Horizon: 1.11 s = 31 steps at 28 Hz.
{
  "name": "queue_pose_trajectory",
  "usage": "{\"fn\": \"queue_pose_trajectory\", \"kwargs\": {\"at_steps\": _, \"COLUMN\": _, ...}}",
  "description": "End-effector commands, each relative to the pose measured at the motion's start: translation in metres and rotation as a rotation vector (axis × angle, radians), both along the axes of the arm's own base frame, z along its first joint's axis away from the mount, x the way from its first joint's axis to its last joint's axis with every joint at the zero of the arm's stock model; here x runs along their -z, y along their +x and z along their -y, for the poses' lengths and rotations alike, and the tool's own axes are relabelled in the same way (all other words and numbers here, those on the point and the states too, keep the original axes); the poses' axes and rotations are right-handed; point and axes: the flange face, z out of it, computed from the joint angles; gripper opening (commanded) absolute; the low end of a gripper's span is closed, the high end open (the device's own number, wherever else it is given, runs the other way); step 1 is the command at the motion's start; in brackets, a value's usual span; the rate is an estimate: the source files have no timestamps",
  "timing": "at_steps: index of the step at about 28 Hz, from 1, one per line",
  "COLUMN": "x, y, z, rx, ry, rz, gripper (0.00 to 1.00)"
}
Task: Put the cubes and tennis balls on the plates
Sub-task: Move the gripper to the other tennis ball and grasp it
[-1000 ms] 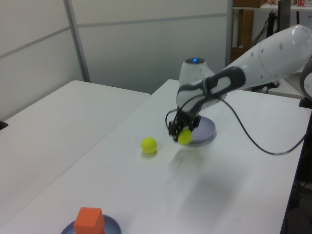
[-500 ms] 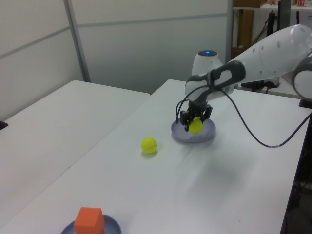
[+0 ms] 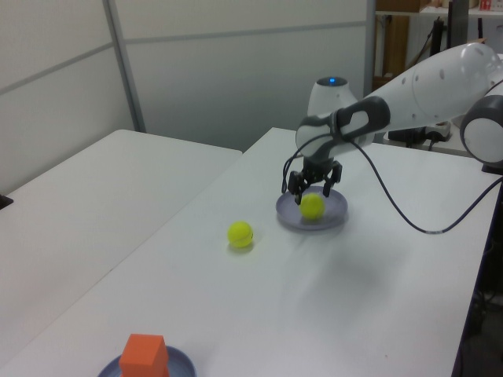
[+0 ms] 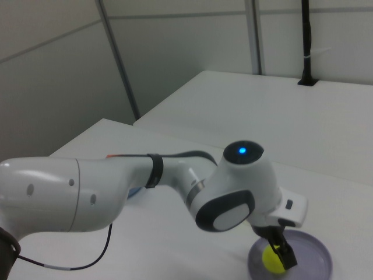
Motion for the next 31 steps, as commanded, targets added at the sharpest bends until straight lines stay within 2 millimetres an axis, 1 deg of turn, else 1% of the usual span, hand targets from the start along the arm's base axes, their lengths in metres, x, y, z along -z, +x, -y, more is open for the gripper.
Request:
{"fn": "queue_pose_trajectory", "kwargs": {"at_steps": 1, "x": -0.049, "y": 0.010, "z": -0.004, "rx": -0.034, "ry": 0.054, "rz": 0.019, "gripper": 1.00}}
{"fn": "queue_pose_trajectory", "kwargs": {"at_steps": 6, "x": -0.070, "y": 0.024, "z": -0.024, "rx": -0.045, "ry": 0.095, "rz": 0.078, "gripper": 1.00}}
{"fn": "queue_pose_trajectory", "kwargs": {"at_steps": 8, "x": -0.072, "y": 0.029, "z": -0.042, "rx": -0.068, "ry": 0.108, "rz": 0.091, "gripper": 1.00}}
{"fn": "queue_pose_trajectory", "kwargs": {"at_steps": 9, "x": -0.070, "y": 0.030, "z": -0.051, "rx": -0.082, "ry": 0.112, "rz": 0.089, "gripper": 1.00}}
{"fn": "queue_pose_trajectory", "kwargs": {"at_steps": 10, "x": -0.067, "y": 0.032, "z": -0.058, "rx": -0.092, "ry": 0.113, "rz": 0.085, "gripper": 1.00}}
{"fn": "queue_pose_trajectory", "kwargs": {"at_steps": 11, "x": -0.058, "y": 0.035, "z": -0.074, "rx": -0.116, "ry": 0.117, "rz": 0.076, "gripper": 1.00}}
{"fn": "queue_pose_trajectory", "kwargs": {"at_steps": 14, "x": -0.045, "y": 0.039, "z": -0.106, "rx": -0.161, "ry": 0.127, "rz": 0.066, "gripper": 1.00}}
{"fn": "queue_pose_trajectory", "kwargs": {"at_steps": 15, "x": -0.044, "y": 0.043, "z": -0.116, "rx": -0.174, "ry": 0.127, "rz": 0.080, "gripper": 1.00}}
{"fn": "queue_pose_trajectory", "kwargs": {"at_steps": 16, "x": -0.037, "y": 0.047, "z": -0.130, "rx": -0.191, "ry": 0.124, "rz": 0.102, "gripper": 1.00}}
{"fn": "queue_pose_trajectory", "kwargs": {"at_steps": 18, "x": -0.024, "y": 0.052, "z": -0.143, "rx": -0.203, "ry": 0.121, "rz": 0.119, "gripper": 1.00}}
{"fn": "queue_pose_trajectory", "kwargs": {"at_steps": 21, "x": -0.006, "y": 0.058, "z": -0.157, "rx": -0.216, "ry": 0.117, "rz": 0.139, "gripper": 1.00}}
{"fn": "queue_pose_trajectory", "kwargs": {"at_steps": 22, "x": -0.001, "y": 0.064, "z": -0.163, "rx": -0.223, "ry": 0.113, "rz": 0.155, "gripper": 1.00}}
{"fn": "queue_pose_trajectory", "kwargs": {"at_steps": 26, "x": 0.012, "y": 0.068, "z": -0.172, "rx": -0.234, "ry": 0.113, "rz": 0.148, "gripper": 1.00}}
{"fn": "queue_pose_trajectory", "kwargs": {"at_steps": 27, "x": 0.017, "y": 0.068, "z": -0.178, "rx": -0.242, "ry": 0.112, "rz": 0.141, "gripper": 1.00}}
{"fn": "queue_pose_trajectory", "kwargs": {"at_steps": 31, "x": 0.026, "y": 0.069, "z": -0.179, "rx": -0.241, "ry": 0.107, "rz": 0.142, "gripper": 1.00}}
